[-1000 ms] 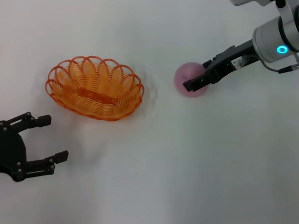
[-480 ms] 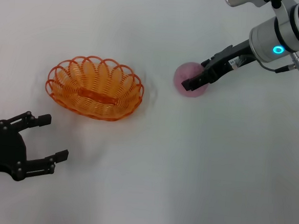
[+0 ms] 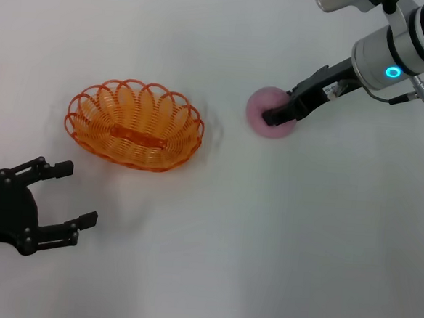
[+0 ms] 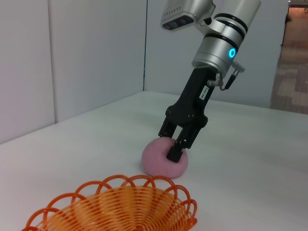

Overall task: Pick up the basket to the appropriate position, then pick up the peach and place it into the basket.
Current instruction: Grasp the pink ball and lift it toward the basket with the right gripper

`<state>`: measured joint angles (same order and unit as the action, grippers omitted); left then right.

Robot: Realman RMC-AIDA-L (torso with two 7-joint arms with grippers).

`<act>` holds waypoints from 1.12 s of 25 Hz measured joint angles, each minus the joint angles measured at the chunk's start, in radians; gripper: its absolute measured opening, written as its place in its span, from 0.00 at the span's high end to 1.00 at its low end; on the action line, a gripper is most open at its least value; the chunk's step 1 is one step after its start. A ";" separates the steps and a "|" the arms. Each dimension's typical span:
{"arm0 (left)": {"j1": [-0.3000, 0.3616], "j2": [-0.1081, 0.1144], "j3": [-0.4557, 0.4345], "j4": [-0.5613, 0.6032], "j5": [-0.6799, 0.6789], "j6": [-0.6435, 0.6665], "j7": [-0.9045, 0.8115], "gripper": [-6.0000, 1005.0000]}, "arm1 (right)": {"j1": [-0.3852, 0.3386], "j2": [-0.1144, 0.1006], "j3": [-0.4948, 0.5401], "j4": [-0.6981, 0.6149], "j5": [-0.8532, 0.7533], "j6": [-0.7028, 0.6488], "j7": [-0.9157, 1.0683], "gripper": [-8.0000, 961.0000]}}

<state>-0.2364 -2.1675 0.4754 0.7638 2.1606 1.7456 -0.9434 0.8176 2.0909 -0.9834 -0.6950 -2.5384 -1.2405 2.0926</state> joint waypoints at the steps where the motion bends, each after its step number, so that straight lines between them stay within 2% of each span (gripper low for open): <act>1: 0.000 0.000 0.000 0.000 0.000 0.000 0.000 0.13 | 0.000 0.000 0.000 0.000 0.000 0.000 -0.001 0.21; 2: 0.000 0.000 0.000 0.000 0.000 0.000 0.000 0.13 | 0.000 0.000 0.000 0.000 0.001 0.000 -0.002 0.24; 5: 0.000 0.000 0.000 0.001 0.000 0.000 0.000 0.13 | 0.000 0.000 0.000 0.000 0.003 0.000 -0.003 0.49; 15: 0.001 0.002 0.000 0.001 -0.001 -0.002 0.000 0.13 | -0.021 -0.003 0.005 -0.053 0.072 -0.032 -0.003 0.52; 23: 0.002 0.002 0.000 0.001 -0.004 -0.002 -0.001 0.13 | -0.082 -0.008 0.011 -0.169 0.162 -0.113 -0.011 0.52; 28: 0.002 0.002 -0.001 0.004 -0.005 -0.002 -0.003 0.13 | -0.100 -0.009 0.011 -0.186 0.196 -0.131 -0.026 0.52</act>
<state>-0.2343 -2.1660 0.4742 0.7677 2.1561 1.7440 -0.9461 0.7172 2.0818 -0.9725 -0.8808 -2.3429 -1.3718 2.0665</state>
